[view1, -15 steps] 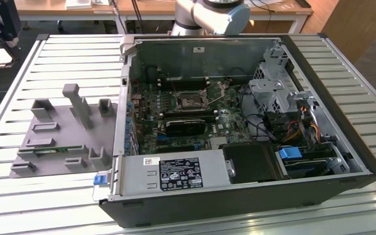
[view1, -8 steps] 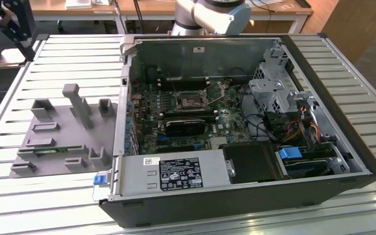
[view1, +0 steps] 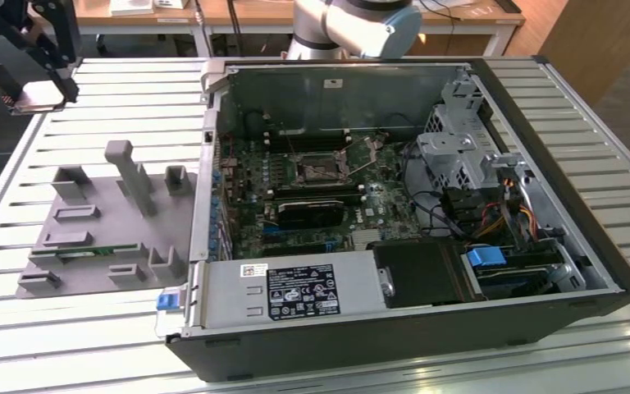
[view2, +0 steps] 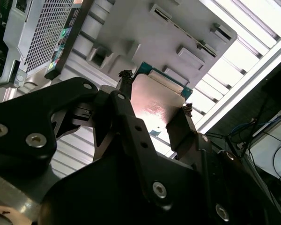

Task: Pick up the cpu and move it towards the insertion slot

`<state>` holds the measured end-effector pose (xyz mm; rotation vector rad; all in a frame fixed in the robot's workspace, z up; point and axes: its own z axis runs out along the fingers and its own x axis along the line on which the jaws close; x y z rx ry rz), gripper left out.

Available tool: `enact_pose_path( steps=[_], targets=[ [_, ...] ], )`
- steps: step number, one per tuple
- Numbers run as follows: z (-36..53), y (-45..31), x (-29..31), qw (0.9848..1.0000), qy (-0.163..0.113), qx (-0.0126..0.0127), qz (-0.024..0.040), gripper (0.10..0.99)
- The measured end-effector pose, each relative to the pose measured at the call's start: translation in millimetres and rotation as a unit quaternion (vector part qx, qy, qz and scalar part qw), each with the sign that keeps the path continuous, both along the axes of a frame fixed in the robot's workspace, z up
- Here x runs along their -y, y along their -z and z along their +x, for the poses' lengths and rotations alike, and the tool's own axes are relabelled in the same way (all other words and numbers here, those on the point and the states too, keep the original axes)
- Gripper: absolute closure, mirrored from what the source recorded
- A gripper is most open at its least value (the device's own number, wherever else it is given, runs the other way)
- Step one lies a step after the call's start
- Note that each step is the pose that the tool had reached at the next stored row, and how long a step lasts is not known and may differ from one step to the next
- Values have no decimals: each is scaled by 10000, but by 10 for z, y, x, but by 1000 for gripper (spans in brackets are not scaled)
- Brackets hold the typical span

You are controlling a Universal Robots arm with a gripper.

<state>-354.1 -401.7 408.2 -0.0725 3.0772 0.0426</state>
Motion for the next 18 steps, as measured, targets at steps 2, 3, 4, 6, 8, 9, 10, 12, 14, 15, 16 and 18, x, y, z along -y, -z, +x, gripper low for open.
enact_pose_path(
  steps=[2,3,4,6,8,9,10,12,14,15,16,18],
  targets=[
    [51,0,0,10000,0,0,0,545],
    [74,0,0,10000,0,0,0,545],
    [98,0,0,10000,-1,0,0,545],
    [146,0,0,10000,-1,0,0,545],
    [194,0,0,10000,0,0,0,545],
    [217,0,0,10000,0,0,0,545],
    [239,0,0,10000,0,0,0,545],
    [287,0,0,10000,0,0,0,545],
    [332,0,0,10000,0,0,0,545],
    [358,0,0,10000,0,0,0,545],
    [381,0,0,10000,0,0,0,545],
    [428,0,0,10000,0,0,0,545]
  ],
)
